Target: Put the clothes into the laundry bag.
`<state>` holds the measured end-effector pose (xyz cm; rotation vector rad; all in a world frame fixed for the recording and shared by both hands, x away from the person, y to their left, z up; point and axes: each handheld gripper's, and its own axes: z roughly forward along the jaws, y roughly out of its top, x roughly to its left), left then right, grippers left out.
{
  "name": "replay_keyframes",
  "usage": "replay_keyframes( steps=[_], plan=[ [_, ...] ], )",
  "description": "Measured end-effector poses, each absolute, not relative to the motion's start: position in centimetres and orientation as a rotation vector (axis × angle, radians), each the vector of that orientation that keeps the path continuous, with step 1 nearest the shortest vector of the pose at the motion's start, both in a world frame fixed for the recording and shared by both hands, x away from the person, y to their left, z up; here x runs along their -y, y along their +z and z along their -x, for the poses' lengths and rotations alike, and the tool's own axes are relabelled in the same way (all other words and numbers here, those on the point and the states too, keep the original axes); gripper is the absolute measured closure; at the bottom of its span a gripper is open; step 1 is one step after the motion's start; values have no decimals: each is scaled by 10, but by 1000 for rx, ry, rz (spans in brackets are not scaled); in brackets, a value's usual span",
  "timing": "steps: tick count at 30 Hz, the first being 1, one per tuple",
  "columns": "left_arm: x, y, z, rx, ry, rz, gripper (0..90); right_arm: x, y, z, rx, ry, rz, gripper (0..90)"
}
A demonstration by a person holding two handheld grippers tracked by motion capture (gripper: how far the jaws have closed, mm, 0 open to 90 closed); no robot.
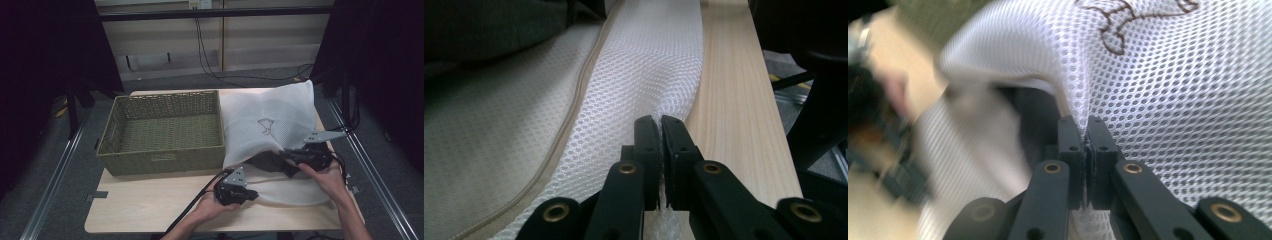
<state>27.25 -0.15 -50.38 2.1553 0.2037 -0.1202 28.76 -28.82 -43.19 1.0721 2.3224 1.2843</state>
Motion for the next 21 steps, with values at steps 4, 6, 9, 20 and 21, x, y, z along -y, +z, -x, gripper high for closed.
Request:
replay_keyframes(
  steps=[4,6,9,20,21],
  plan=[
    [1,-503,-274,-217,-126,-2134,877,275,-456,-286,-2467,1264,-1074,880],
    [1,-503,-275,-228,-149,-2119,881,271,-468,-288,-2518,1253,-1086,879],
    [0,-500,-275,-222,-178,-2104,886,263,-484,-296,-2560,1180,-1113,879],
    [5,-491,-265,-127,-194,-2087,895,258,-498,-343,-2398,1060,-1242,882],
    [5,-490,-264,-114,-193,-2094,895,259,-499,-348,-2379,1059,-1255,883]
  ],
)
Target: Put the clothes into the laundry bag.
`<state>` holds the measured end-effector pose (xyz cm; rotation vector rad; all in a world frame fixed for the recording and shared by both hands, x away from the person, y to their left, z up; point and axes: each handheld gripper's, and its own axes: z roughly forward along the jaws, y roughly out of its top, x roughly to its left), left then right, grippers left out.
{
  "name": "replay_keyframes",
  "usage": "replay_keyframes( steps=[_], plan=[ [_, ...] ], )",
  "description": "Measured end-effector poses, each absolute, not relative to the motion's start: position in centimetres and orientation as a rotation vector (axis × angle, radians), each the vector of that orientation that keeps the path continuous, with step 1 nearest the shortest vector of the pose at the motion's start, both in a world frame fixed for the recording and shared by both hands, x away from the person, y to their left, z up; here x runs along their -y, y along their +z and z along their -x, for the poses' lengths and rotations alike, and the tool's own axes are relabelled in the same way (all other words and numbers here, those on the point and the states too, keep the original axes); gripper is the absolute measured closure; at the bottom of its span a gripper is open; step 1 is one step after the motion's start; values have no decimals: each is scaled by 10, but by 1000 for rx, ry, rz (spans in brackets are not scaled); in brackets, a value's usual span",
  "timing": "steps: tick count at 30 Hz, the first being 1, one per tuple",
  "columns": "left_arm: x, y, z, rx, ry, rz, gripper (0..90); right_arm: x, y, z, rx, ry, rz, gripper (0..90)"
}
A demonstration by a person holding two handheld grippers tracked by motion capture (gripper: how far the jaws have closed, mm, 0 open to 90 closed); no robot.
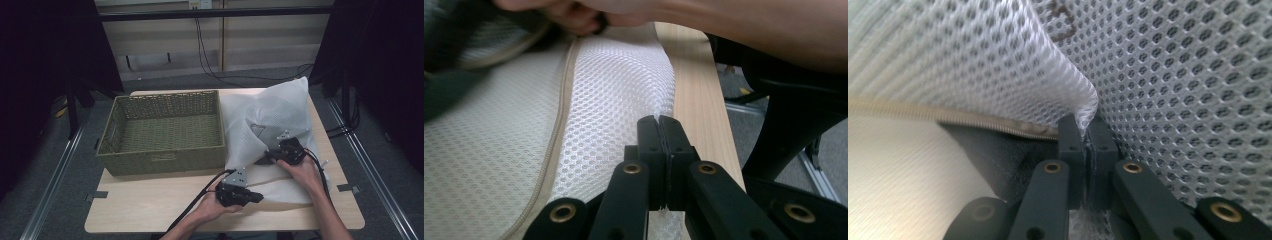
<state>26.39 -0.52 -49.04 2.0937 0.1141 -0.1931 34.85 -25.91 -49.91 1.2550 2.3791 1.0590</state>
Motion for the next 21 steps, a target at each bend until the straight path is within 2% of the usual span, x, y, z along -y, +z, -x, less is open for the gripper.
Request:
replay_keyframes(
  steps=[1,2,3,5,9,14,21],
  plan=[
    [6,-490,-262,-101,-204,-2085,897,260,-499,-352,-2354,1051,-1277,884],
    [7,-489,-262,-68,-270,-2073,900,260,-501,-358,-2313,1047,-1289,884],
    [8,-488,-257,-52,-263,-2065,900,261,-502,-364,-2280,1036,-1316,885],
    [13,-487,-254,-62,-137,-2137,900,262,-503,-375,-2232,1041,-1343,885],
    [12,-495,-267,-115,-198,-2121,900,265,-504,-385,-2188,1044,-1364,884],
    [5,-496,-268,-128,-181,-2146,900,268,-499,-377,-2199,1091,-1344,882],
    [-10,-490,-269,-147,-164,-2138,894,288,-475,-346,-2186,1245,-1294,880]
  ],
)
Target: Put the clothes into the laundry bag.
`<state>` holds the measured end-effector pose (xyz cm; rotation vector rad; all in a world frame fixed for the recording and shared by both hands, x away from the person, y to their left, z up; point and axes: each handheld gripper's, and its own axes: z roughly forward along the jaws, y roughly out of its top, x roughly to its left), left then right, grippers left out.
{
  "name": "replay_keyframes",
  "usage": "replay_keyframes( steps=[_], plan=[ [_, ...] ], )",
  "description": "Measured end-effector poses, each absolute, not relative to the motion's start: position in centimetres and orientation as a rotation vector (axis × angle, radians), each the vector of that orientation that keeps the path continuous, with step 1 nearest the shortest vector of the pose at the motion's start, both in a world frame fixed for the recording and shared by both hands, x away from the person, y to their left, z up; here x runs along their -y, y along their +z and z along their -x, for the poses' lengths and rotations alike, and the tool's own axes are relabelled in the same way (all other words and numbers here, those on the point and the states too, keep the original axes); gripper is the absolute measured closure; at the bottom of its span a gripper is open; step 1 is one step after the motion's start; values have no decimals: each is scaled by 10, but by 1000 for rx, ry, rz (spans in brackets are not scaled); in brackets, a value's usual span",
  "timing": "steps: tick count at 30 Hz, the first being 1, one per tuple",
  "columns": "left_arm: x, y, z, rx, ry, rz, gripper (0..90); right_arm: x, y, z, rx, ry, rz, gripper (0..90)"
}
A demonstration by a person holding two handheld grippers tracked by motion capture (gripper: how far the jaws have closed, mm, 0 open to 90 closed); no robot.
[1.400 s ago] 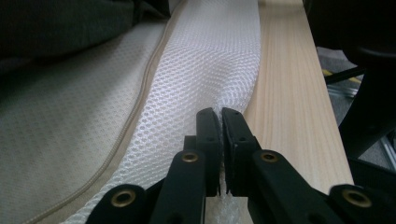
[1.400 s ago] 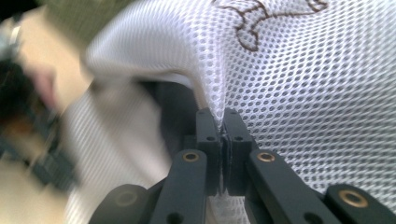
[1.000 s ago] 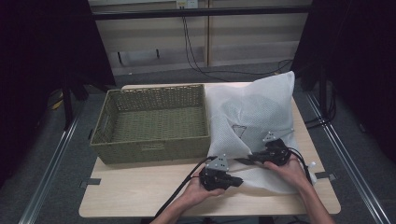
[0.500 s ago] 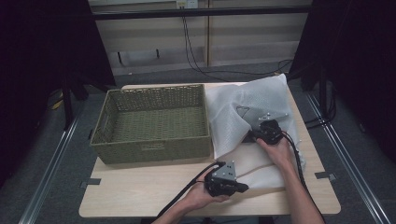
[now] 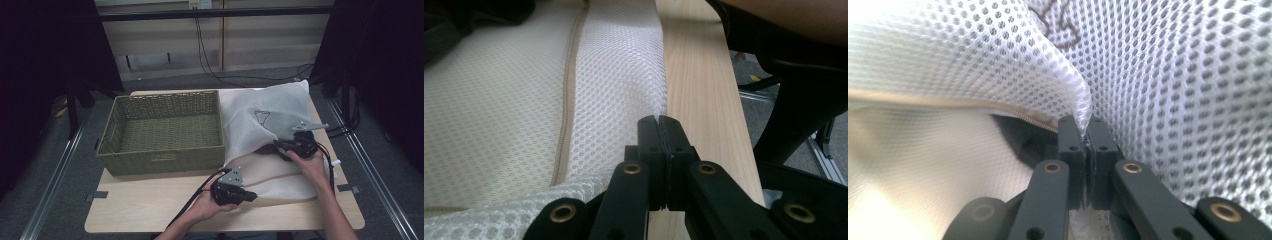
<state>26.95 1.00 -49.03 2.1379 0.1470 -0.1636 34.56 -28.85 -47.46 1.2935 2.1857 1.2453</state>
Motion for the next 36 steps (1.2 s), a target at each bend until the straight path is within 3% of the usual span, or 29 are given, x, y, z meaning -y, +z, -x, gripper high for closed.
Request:
replay_keyframes(
  steps=[3,6,11,21,29,33,35,36],
  plan=[
    [-15,-491,-270,-139,-149,-2121,875,300,-466,-329,-2177,1286,-1261,874],
    [-23,-493,-272,-160,-126,-2117,771,313,-463,-318,-2156,1279,-1278,841],
    [-44,-487,-279,-239,-86,-2087,626,324,-461,-304,-2114,1318,-1292,692],
    [-84,-484,-296,-420,31,-2034,566,349,-441,-261,-2026,1277,-1296,536],
    [-94,-492,-303,-500,40,-2032,589,383,-460,-245,-1930,1070,-1421,427],
    [-90,-497,-304,-508,32,-2038,547,403,-475,-250,-1875,1076,-1525,360],
    [-88,-498,-304,-514,30,-2030,506,409,-486,-253,-1886,1080,-1570,358],
    [-88,-499,-306,-519,33,-2040,479,409,-490,-253,-1889,1093,-1589,463]
  ],
)
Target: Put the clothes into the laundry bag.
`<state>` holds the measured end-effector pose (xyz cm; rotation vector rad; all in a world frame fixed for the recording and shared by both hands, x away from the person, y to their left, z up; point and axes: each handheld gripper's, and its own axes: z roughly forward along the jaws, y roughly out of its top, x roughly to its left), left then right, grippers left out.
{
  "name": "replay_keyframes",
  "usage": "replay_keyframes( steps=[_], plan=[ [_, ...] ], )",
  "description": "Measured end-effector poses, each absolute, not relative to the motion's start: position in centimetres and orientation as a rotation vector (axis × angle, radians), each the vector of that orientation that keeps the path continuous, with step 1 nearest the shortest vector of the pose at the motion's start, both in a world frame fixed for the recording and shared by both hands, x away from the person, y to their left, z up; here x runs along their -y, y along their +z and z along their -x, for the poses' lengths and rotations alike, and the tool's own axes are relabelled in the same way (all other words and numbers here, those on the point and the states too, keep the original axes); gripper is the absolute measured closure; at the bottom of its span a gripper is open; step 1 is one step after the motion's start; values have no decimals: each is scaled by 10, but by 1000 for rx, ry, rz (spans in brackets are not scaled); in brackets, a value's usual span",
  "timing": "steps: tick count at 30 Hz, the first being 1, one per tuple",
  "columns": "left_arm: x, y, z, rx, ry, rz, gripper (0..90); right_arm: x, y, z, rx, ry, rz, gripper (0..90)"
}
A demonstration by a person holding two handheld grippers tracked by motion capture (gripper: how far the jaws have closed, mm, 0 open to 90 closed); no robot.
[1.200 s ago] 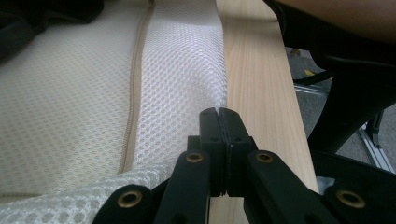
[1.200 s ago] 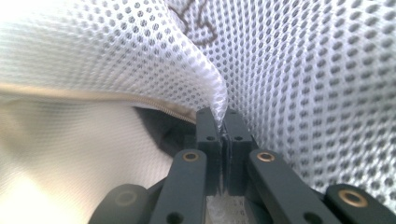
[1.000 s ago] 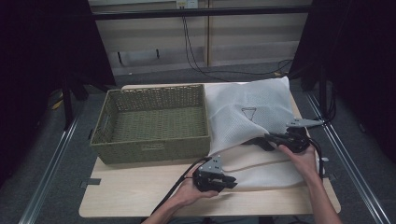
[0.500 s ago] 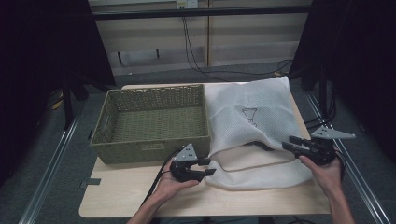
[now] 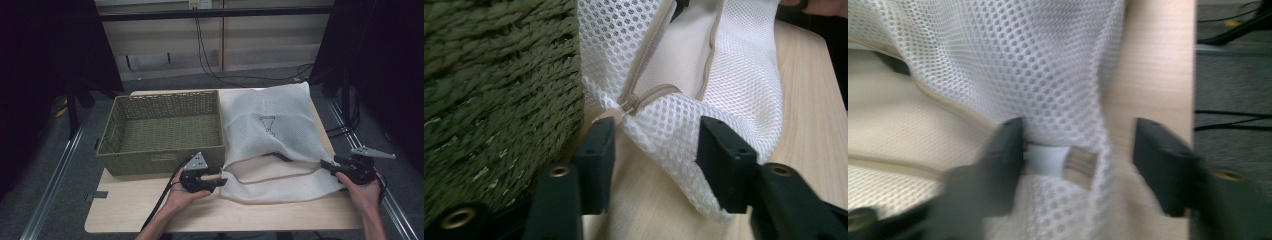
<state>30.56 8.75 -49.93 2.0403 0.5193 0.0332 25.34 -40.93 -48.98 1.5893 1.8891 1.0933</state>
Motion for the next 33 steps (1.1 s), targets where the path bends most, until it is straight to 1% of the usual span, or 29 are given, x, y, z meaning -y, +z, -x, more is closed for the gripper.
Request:
replay_keyframes(
  steps=[1,2,3,5,6,8,10,11,13,20,21,27,30,33],
  plan=[
    [-87,-500,-307,-523,38,-2045,451,411,-492,-253,-1903,1149,-1582,638],
    [-86,-501,-308,-533,36,-2049,436,411,-492,-252,-1904,1168,-1600,677],
    [-85,-502,-309,-549,31,-2043,430,411,-491,-252,-1910,1181,-1598,740],
    [-80,-504,-310,-565,30,-2055,417,410,-487,-249,-1906,1190,-1582,795],
    [-79,-504,-309,-575,30,-2071,424,410,-485,-248,-1896,1191,-1574,800],
    [-73,-504,-310,-584,40,-2088,514,411,-482,-244,-1879,1212,-1573,802],
    [-70,-505,-311,-608,35,-2084,632,414,-481,-243,-1867,1223,-1573,801],
    [-70,-505,-312,-606,29,-2080,726,415,-481,-242,-1864,1226,-1573,801],
    [-70,-507,-314,-612,38,-2105,824,418,-481,-240,-1849,1241,-1576,797],
    [-76,-501,-308,-571,63,-2133,852,430,-481,-232,-1797,1253,-1596,790],
    [-76,-501,-306,-573,53,-2132,882,431,-482,-231,-1799,1257,-1600,785],
    [-73,-500,-302,-547,50,-2149,884,433,-494,-230,-1833,1180,-1637,760],
    [-75,-503,-300,-544,34,-2153,884,435,-499,-230,-1832,1135,-1652,730],
    [-73,-502,-296,-538,35,-2159,884,431,-504,-233,-1862,1058,-1648,727]
  ],
)
